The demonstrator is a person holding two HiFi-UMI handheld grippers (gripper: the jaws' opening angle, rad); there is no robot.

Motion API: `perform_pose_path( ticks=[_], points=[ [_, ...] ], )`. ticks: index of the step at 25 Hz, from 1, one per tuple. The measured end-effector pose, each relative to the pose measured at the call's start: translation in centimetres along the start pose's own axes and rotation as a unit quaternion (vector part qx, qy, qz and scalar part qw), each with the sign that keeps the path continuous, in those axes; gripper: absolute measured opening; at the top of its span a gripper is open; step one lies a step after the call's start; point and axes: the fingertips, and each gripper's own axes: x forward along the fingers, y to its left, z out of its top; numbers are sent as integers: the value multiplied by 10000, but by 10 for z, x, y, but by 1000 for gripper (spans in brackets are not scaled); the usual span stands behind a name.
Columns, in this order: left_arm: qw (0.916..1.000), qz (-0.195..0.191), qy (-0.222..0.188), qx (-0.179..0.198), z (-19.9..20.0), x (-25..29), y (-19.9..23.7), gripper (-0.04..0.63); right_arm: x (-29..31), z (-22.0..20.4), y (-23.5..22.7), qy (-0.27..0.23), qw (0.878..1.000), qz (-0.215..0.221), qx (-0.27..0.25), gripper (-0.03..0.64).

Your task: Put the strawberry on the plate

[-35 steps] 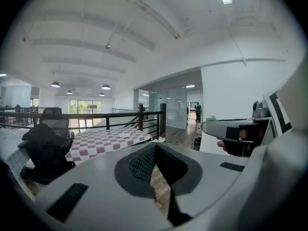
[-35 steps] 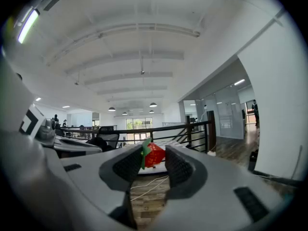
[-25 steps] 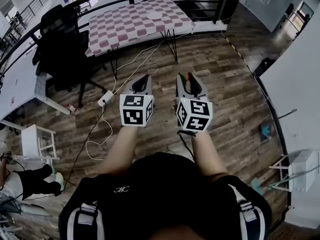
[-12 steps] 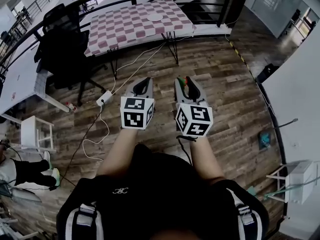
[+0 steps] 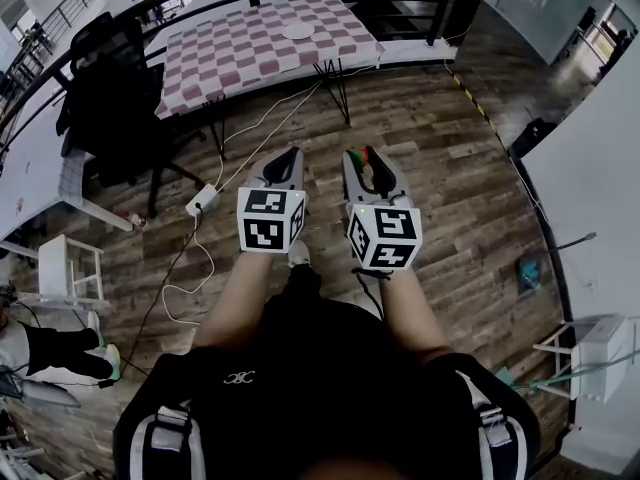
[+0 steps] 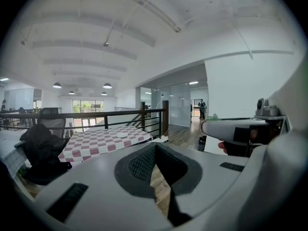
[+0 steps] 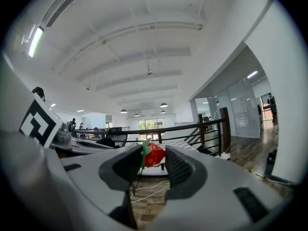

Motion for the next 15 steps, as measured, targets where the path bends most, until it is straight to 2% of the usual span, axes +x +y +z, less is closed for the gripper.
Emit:
perform_pose_path(
  ticks=[6, 15],
  points=[
    [9999, -66, -32, -77, 9, 45, 28, -2, 54, 4, -8, 71, 9998, 40, -157, 156],
    [9998, -136, -114, -101, 48, 127, 94, -2, 161, 22, -26, 111, 9997, -33, -205, 156]
  ],
)
